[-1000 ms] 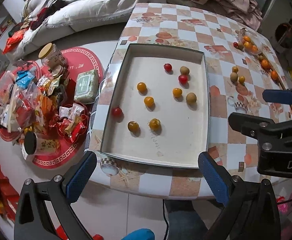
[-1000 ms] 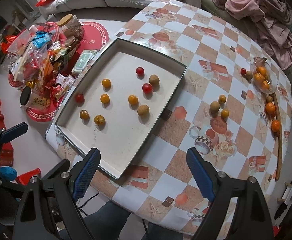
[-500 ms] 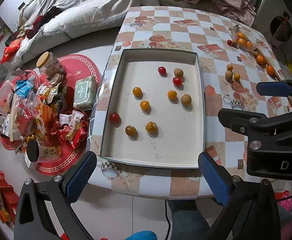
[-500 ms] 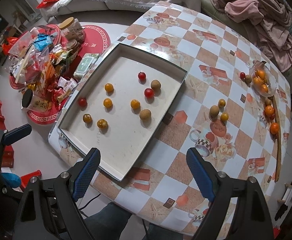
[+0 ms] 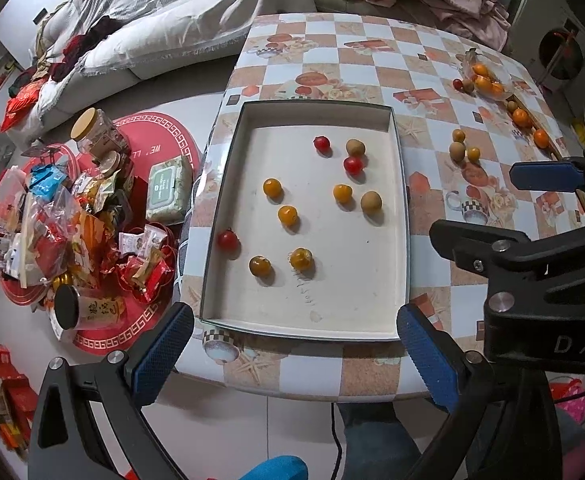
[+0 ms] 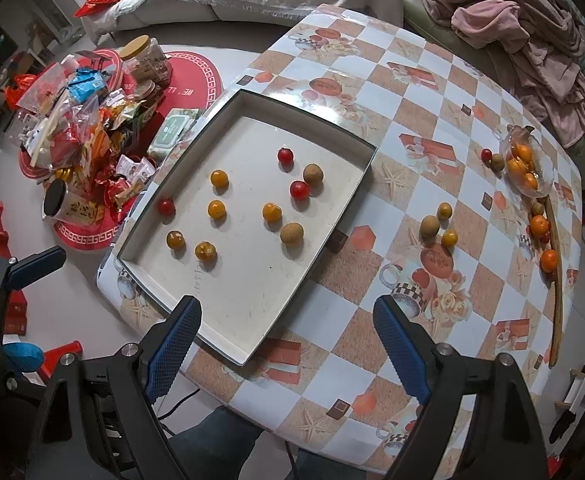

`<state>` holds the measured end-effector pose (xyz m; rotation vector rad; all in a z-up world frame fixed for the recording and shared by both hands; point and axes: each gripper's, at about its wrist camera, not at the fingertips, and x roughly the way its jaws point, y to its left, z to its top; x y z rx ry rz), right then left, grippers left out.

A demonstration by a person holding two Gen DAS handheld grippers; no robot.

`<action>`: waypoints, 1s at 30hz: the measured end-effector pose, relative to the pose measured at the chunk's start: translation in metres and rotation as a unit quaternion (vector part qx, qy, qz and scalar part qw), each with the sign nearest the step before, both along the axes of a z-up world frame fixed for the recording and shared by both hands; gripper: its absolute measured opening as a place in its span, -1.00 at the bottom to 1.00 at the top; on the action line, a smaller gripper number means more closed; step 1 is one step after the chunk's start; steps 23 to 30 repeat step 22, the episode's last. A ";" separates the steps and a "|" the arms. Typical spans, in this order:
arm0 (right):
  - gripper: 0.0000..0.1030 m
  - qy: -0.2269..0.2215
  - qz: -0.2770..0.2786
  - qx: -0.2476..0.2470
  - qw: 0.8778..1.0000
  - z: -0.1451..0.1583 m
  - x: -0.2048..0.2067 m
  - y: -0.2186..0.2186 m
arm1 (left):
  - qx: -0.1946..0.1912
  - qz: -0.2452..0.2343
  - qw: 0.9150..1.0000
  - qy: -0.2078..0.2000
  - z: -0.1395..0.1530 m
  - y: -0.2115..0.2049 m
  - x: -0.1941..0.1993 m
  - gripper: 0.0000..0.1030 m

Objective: Organize fruits

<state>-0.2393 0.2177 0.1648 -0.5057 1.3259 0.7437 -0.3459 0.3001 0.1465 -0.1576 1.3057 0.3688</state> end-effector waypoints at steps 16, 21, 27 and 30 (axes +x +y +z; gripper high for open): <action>0.75 0.000 -0.001 0.000 1.000 0.000 0.000 0.000 | -0.002 0.002 1.000 0.003 -0.001 0.000 0.004 0.98; 0.75 0.002 -0.004 -0.001 1.000 0.000 0.001 0.000 | 0.002 -0.001 1.000 -0.007 0.000 -0.002 0.003 0.98; 0.75 0.002 -0.003 -0.001 1.000 -0.001 0.001 0.000 | 0.000 -0.001 1.000 -0.005 -0.001 -0.001 0.004 0.98; 0.75 0.002 -0.003 -0.001 1.000 -0.001 0.001 0.000 | 0.000 -0.001 1.000 -0.005 -0.001 -0.001 0.004 0.98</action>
